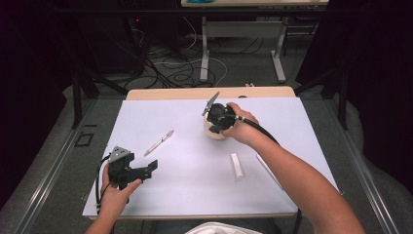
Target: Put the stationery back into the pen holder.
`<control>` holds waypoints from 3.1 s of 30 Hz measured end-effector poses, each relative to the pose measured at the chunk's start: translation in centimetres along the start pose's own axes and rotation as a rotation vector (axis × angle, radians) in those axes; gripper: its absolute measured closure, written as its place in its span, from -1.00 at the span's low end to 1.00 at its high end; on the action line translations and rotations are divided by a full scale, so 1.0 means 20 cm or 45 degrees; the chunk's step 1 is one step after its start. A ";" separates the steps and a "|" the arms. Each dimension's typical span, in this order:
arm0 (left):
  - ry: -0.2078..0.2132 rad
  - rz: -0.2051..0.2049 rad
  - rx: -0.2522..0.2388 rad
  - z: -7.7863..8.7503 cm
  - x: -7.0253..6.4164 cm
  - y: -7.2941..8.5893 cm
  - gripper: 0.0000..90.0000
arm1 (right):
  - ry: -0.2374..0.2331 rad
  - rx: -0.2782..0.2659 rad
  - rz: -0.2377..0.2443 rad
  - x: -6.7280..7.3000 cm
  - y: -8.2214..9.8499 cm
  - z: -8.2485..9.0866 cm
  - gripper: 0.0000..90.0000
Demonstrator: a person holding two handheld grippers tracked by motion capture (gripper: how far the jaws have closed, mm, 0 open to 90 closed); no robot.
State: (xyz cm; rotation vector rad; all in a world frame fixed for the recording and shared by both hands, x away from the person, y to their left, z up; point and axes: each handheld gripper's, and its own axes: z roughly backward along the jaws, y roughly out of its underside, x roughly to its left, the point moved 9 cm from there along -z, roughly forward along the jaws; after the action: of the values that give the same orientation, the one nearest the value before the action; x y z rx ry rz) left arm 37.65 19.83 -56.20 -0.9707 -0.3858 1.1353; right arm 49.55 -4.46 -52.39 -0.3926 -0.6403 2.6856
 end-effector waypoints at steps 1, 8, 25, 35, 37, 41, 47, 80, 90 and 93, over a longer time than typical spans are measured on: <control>0.000 0.001 -0.004 0.00 0.00 0.00 -0.96 | 0.000 0.004 0.010 0.00 0.00 0.00 0.69; -0.004 -0.007 -0.005 0.00 -0.01 0.00 -0.96 | -0.043 0.007 0.008 0.07 0.00 0.01 0.70; -0.006 -0.029 0.009 -0.02 -0.02 0.00 -0.96 | -0.178 0.057 0.018 0.24 0.05 -0.02 0.70; -0.007 -0.032 0.011 -0.02 -0.02 0.00 -0.96 | -0.192 0.060 -0.001 0.26 0.03 -0.04 0.70; -0.004 -0.035 0.012 -0.02 -0.03 0.00 -0.96 | -0.178 0.049 0.018 0.24 0.02 -0.04 0.68; -0.004 -0.036 0.018 -0.02 -0.03 0.01 -0.96 | -0.158 0.031 0.027 0.22 0.01 -0.05 0.64; -0.006 -0.029 0.023 -0.02 -0.02 0.01 -0.96 | -0.131 -0.004 0.029 0.23 0.00 -0.03 0.42; -0.005 -0.007 0.020 -0.02 -0.01 0.01 -0.96 | -0.024 -0.188 -0.410 0.16 0.21 0.26 -0.21; -0.006 -0.005 0.022 -0.02 -0.01 0.01 -0.96 | -0.012 -0.219 -0.549 0.17 0.39 0.30 -0.22; -0.007 -0.005 0.023 -0.02 -0.01 0.01 -0.96 | -0.001 -0.229 -0.578 0.17 0.47 0.31 -0.22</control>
State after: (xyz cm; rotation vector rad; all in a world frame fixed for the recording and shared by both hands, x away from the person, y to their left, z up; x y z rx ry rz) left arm 37.70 19.49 -56.59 -0.9512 -0.3810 1.1362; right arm 41.76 -13.25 -52.20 -0.2540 -0.8592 2.2066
